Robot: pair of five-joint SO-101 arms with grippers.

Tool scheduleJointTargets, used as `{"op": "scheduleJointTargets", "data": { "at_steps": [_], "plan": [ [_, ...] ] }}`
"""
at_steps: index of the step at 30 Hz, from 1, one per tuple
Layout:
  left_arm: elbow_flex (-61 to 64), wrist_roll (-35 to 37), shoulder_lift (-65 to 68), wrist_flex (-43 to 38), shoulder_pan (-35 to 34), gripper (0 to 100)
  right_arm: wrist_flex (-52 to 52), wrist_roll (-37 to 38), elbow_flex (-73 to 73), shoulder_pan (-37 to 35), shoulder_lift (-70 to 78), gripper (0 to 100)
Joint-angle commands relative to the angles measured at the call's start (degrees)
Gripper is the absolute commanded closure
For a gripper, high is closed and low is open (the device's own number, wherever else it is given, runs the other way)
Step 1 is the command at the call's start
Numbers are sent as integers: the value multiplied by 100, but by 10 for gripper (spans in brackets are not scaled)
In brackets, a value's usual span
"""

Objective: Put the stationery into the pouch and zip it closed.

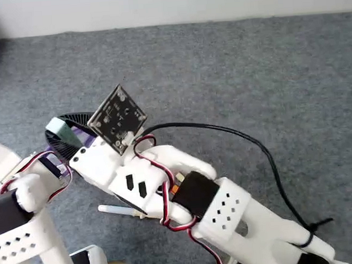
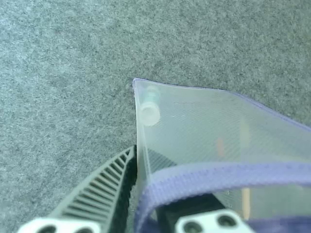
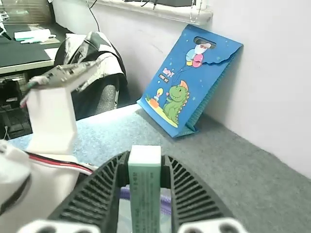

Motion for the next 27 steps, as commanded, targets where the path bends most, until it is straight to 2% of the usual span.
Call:
{"op": "scheduleJointTargets", "data": {
  "at_steps": [1,6,14,19,25,27],
  "plan": [
    [-189,53,-18,-26,-35,988,-646,79,316,-66,-154,991],
    [-189,53,-26,-26,-44,988,-1569,79,712,-75,-154,991],
    [-180,53,-26,-26,-44,988,-1613,88,1495,101,-277,989],
    [-180,53,-26,-26,-44,988,-716,158,1468,171,-760,978],
    [-180,53,-18,-26,-44,988,295,158,1468,198,-1490,798],
    [-180,53,-18,-26,-44,988,479,149,1468,198,-1613,790]
  ]
}}
